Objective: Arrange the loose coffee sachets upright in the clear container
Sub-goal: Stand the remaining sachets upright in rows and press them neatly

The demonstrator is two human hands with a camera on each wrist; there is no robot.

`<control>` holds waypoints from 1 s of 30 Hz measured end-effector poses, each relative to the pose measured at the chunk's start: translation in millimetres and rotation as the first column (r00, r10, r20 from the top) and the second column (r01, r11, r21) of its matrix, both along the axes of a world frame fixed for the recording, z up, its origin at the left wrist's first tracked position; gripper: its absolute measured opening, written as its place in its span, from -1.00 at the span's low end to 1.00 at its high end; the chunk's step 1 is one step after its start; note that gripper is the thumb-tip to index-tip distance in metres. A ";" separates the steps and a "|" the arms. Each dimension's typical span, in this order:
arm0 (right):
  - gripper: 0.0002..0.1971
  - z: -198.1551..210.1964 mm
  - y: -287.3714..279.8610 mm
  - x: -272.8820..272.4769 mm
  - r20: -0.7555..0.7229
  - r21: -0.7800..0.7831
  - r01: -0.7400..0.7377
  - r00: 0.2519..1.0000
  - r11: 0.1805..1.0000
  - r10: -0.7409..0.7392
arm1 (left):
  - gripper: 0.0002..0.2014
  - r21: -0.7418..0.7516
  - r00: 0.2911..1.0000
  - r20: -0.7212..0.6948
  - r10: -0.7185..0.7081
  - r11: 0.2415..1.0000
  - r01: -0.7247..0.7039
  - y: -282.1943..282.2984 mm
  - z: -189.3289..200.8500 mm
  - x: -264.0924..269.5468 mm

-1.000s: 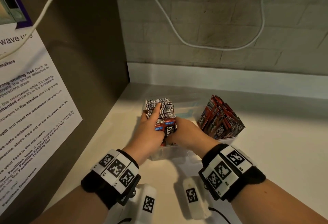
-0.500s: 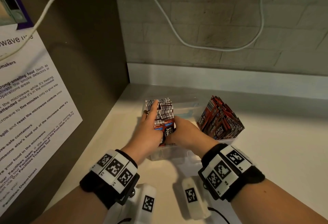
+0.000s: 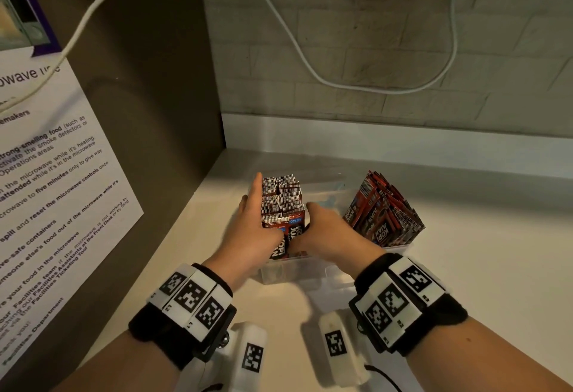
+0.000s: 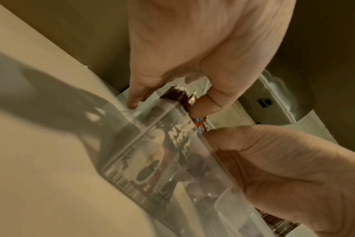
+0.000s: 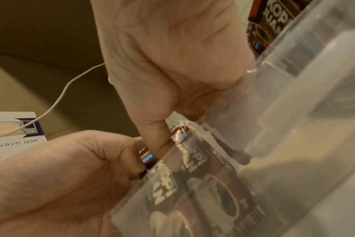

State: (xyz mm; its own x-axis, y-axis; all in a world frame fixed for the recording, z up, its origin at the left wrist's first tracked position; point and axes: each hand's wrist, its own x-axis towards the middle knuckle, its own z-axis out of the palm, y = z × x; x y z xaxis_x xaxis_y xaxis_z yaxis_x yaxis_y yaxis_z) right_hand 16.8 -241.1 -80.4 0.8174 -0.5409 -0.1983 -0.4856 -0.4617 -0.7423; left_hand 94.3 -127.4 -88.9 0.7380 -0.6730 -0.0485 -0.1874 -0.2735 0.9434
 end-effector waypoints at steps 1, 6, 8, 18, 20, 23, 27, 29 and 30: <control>-0.52 3.7 0.6 -1.5 -0.002 -0.009 0.011 1.000 1.000 -0.011 | 0.02 -0.004 1.000 0.015 0.020 1.000 -0.020 0.0 1.7 0.8; -0.36 42.2 -8.3 -23.3 0.184 -0.094 0.139 0.976 0.986 -0.120 | -0.35 -0.251 0.975 0.165 0.150 0.962 -0.105 -2.8 25.1 -13.9; -0.46 58.6 -24.1 -35.8 0.334 -0.110 0.262 0.918 0.959 -0.212 | -0.40 -0.289 0.968 0.232 0.100 0.957 -0.030 -8.2 35.1 -28.3; -0.17 69.6 -87.4 -88.4 0.110 0.017 0.017 0.994 1.000 -0.019 | 0.34 0.305 0.877 0.163 -0.453 0.868 0.391 -101.9 10.0 -66.6; -0.17 64.0 -90.2 -90.4 0.095 0.104 0.013 0.995 0.994 -0.023 | 0.40 0.365 0.881 0.115 -0.459 0.844 0.392 -112.2 8.1 -63.8; -0.15 55.1 -92.3 -87.5 0.092 0.165 0.017 0.995 0.986 -0.033 | 0.39 0.392 0.874 0.070 -0.480 0.819 0.419 -117.7 10.8 -61.9; -0.19 46.7 -92.3 -78.9 0.202 0.258 0.019 0.977 0.966 -0.073 | 0.35 0.344 0.890 0.071 -0.450 0.849 0.401 -122.4 10.0 -61.1; -0.08 41.7 -93.1 -76.2 0.271 0.268 -0.007 0.960 0.964 -0.068 | 0.26 0.305 0.907 0.049 -0.419 0.871 0.386 -124.4 6.3 -58.9; 0.03 37.6 -96.0 -75.1 0.292 0.275 -0.018 0.954 0.961 -0.065 | 0.19 0.296 0.912 0.030 -0.409 0.875 0.383 -125.0 4.2 -58.2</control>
State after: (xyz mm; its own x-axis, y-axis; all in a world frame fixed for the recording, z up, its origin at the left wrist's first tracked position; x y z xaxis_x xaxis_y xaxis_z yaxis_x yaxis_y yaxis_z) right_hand -58.3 -337.1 -42.8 0.8490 -0.5204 -0.0912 -0.2329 -0.2137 -0.9487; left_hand 36.2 -252.4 -84.7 0.4222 -0.8785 -0.2235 -0.4145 -0.4064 0.8143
